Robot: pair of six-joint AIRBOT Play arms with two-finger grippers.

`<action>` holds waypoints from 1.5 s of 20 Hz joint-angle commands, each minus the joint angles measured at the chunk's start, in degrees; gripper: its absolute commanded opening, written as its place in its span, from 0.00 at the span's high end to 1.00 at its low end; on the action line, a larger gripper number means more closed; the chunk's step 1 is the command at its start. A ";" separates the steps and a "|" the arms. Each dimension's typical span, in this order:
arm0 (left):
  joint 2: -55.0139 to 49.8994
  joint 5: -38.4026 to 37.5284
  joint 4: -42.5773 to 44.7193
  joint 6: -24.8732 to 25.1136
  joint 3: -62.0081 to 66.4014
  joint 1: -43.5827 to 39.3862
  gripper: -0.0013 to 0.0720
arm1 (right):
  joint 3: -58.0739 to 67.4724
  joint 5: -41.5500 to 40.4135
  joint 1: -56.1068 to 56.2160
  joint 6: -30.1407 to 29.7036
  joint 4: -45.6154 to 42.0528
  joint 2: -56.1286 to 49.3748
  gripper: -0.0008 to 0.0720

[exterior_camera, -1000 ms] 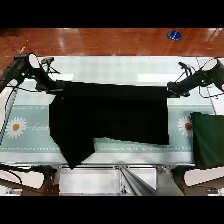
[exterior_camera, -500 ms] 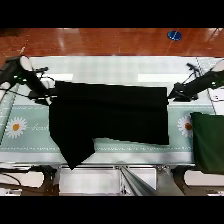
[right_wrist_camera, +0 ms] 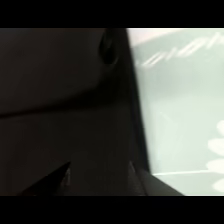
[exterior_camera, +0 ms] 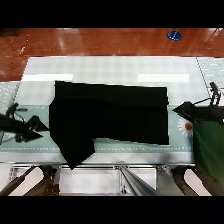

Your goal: Fold the shirts.

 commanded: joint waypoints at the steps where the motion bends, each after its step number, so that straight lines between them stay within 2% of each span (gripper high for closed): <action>1: 4.57 3.67 -6.25 2.86 -11.87 3.34 0.29 | -4.85 -2.78 -0.85 -3.19 6.82 3.65 0.42; 5: 4.31 8.13 -5.33 -2.32 -12.76 -4.90 0.29 | 1.97 -2.10 -12.35 1.22 1.33 3.65 0.42; 8: 1.66 14.16 -5.49 -4.09 -13.29 -11.78 0.31 | 1.55 6.19 -22.43 2.19 -5.46 3.65 0.42; 9: 0.68 16.39 -5.60 -4.94 -13.29 -13.51 0.48 | 0.50 8.13 -23.61 3.08 -9.49 3.65 0.42; 10: -0.20 18.08 -5.62 -5.60 -13.29 -14.82 0.70 | -1.16 9.53 -23.26 6.49 -13.73 3.65 0.42; 11: -0.76 18.67 -5.92 -5.20 -13.25 -15.39 0.96 | -3.37 11.72 -21.92 6.91 -15.61 3.65 0.42; 15: -0.79 18.03 -6.67 -2.69 -12.83 -15.45 0.95 | -11.45 18.27 -12.83 5.86 -16.20 3.65 0.42; 19: -0.79 17.57 -6.69 -2.69 -12.70 -15.45 0.95 | -11.89 18.56 -8.87 5.62 -13.55 0.66 0.42; 23: -0.79 17.33 -6.69 -2.36 -12.70 -15.45 0.95 | -11.89 15.63 -8.46 3.39 -7.72 -6.01 0.42; 24: -0.79 17.14 -6.69 -0.79 -12.70 -15.45 0.95 | -11.89 14.10 -7.10 2.25 -6.21 -8.33 0.42; 27: -0.79 16.76 -6.84 -0.55 -12.70 -15.45 0.95 | -11.63 5.35 0.11 1.46 -1.36 -15.19 0.42; 29: -0.76 16.48 -6.84 -0.50 -12.07 -15.43 0.95 | -10.03 0.94 3.34 0.83 4.26 -17.49 0.48; 30: -0.74 15.78 -6.86 0.13 -10.93 -15.43 0.95 | -8.57 0.98 4.02 0.22 5.68 -17.40 0.64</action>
